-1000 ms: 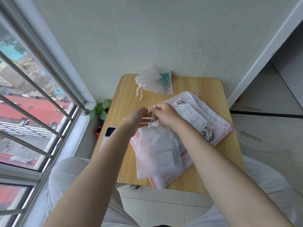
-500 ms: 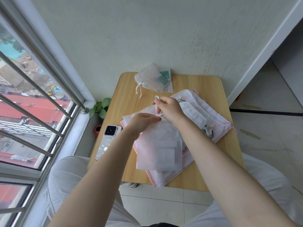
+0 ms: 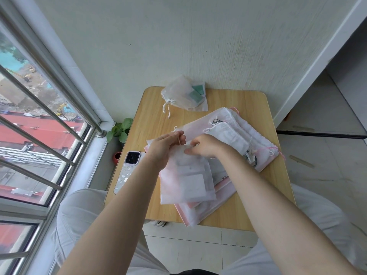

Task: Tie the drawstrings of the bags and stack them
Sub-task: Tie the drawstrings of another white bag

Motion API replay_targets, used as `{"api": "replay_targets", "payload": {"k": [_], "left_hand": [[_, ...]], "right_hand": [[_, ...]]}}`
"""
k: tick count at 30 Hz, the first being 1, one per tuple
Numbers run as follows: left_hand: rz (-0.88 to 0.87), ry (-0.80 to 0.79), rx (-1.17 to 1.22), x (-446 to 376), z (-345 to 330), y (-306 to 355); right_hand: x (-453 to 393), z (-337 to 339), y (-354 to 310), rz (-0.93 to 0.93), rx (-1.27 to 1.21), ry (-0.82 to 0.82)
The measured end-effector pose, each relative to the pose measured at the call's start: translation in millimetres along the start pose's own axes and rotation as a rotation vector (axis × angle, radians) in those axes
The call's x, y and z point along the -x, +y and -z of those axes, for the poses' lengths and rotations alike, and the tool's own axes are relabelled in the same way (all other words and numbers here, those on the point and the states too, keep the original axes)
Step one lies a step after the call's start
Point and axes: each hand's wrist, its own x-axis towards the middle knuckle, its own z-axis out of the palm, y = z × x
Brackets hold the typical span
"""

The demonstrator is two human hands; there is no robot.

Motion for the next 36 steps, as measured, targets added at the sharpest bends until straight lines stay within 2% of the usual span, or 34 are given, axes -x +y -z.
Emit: {"api": "replay_targets", "payload": {"k": [3, 8, 11, 14, 20, 25, 32, 36], "left_hand": [[-0.005, 0.078, -0.110, 1.6, 0.7, 3.5], [-0.023, 0.151, -0.286, 1.6, 3.8, 9.1], [-0.009, 0.136, -0.343, 1.9, 3.5, 10.7], [0.015, 0.127, -0.379, 3.2, -0.3, 8.7], [0.028, 0.074, -0.436, 1.7, -7.7, 0.4], [0.054, -0.126, -0.590, 4.6, -17.3, -1.2], [0.088, -0.275, -0.563, 7.6, -27.0, 5.6], [0.074, -0.200, -0.516, 4.4, -26.4, 4.9]], "right_hand": [[4.1, 4.2, 1.7, -0.028, -0.012, -0.028], [11.7, 20.4, 6.4, -0.013, -0.207, -0.142], [14.1, 27.9, 5.5, -0.012, -0.145, -0.151], [12.9, 32.9, 1.5, -0.008, -0.090, -0.079], [11.9, 35.7, -11.0, -0.001, -0.472, 0.123], [6.7, 32.4, -25.5, 0.048, -0.556, 0.255], [1.3, 17.2, -27.8, 0.080, -0.555, 0.287], [3.7, 16.2, -24.7, 0.104, -0.638, 0.279]]}}
